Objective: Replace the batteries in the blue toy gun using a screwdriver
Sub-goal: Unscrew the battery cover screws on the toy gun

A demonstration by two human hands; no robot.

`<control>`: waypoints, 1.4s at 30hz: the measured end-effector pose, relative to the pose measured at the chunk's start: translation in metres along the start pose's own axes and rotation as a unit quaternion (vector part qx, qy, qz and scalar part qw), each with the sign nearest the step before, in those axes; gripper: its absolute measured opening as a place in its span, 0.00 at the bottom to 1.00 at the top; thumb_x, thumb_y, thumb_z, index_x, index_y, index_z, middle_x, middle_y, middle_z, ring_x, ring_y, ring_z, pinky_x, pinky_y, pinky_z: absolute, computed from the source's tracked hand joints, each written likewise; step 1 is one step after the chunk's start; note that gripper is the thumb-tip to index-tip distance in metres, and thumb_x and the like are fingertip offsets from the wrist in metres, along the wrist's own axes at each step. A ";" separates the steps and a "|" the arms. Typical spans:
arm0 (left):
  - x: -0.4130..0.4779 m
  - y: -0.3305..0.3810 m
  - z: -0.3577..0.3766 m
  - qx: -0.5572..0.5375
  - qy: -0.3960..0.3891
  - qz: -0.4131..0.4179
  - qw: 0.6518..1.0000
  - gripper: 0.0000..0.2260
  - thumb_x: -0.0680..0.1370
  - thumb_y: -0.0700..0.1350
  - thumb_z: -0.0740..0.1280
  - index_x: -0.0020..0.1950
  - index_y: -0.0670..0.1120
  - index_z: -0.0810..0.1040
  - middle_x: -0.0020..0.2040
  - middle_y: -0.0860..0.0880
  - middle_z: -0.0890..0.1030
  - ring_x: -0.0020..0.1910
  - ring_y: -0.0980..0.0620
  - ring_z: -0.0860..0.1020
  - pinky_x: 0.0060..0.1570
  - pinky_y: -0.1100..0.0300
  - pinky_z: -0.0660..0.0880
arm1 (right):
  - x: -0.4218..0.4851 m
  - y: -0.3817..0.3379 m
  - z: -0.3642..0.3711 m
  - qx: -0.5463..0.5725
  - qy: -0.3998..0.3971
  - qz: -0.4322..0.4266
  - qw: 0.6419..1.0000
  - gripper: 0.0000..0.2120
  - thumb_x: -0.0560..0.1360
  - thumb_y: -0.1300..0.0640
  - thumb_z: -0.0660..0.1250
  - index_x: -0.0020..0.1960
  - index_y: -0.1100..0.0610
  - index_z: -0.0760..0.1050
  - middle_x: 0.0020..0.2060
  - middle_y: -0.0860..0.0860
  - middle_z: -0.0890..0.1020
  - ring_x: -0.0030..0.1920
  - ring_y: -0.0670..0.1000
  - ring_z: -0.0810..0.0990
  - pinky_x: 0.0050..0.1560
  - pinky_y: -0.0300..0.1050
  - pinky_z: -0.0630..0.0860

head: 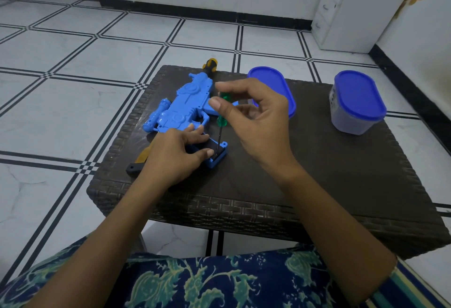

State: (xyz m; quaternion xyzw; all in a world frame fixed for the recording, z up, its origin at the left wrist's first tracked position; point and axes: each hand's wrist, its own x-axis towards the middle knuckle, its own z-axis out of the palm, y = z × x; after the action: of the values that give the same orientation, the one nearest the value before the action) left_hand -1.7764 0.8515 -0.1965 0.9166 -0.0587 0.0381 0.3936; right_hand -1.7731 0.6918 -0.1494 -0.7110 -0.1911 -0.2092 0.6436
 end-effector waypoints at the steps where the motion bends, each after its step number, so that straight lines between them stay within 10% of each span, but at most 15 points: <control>1: 0.000 0.000 0.000 -0.001 0.001 -0.001 1.000 0.19 0.70 0.46 0.75 0.60 0.48 0.80 0.65 0.53 0.76 0.68 0.63 0.67 0.69 0.61 0.62 | 0.000 0.001 0.000 0.003 0.003 0.002 1.000 0.08 0.72 0.64 0.75 0.49 0.57 0.81 0.47 0.52 0.85 0.46 0.50 0.84 0.42 0.47 0.81; 19: 0.001 0.000 -0.002 -0.002 -0.009 -0.005 1.000 0.20 0.70 0.46 0.75 0.61 0.48 0.80 0.65 0.53 0.76 0.68 0.63 0.67 0.70 0.60 0.61 | 0.004 0.001 -0.007 -0.015 0.074 -0.031 0.997 0.07 0.72 0.66 0.74 0.49 0.58 0.81 0.43 0.51 0.83 0.45 0.51 0.84 0.40 0.54 0.82; 28: -0.002 -0.004 0.001 0.036 0.007 0.022 0.999 0.18 0.71 0.49 0.74 0.61 0.50 0.80 0.65 0.56 0.76 0.67 0.65 0.66 0.66 0.67 0.58 | 0.005 0.009 -0.011 -0.161 0.101 -0.095 0.977 0.05 0.73 0.64 0.73 0.48 0.59 0.82 0.42 0.51 0.83 0.41 0.49 0.81 0.38 0.39 0.76; 42: -0.008 -0.004 0.001 0.094 0.014 0.075 0.993 0.29 0.65 0.63 0.61 0.61 0.51 0.80 0.67 0.56 0.74 0.69 0.61 0.66 0.71 0.55 0.60 | 0.000 0.035 -0.012 -0.446 -0.126 0.027 0.886 0.12 0.76 0.59 0.69 0.59 0.54 0.81 0.51 0.53 0.81 0.54 0.55 0.76 0.54 0.50 0.75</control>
State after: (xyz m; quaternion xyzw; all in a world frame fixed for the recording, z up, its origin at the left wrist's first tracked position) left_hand -1.7836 0.8543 -0.2014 0.9419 -0.1180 0.0854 0.3026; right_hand -1.7551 0.6764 -0.1773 -0.9482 -0.1374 -0.1635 0.2351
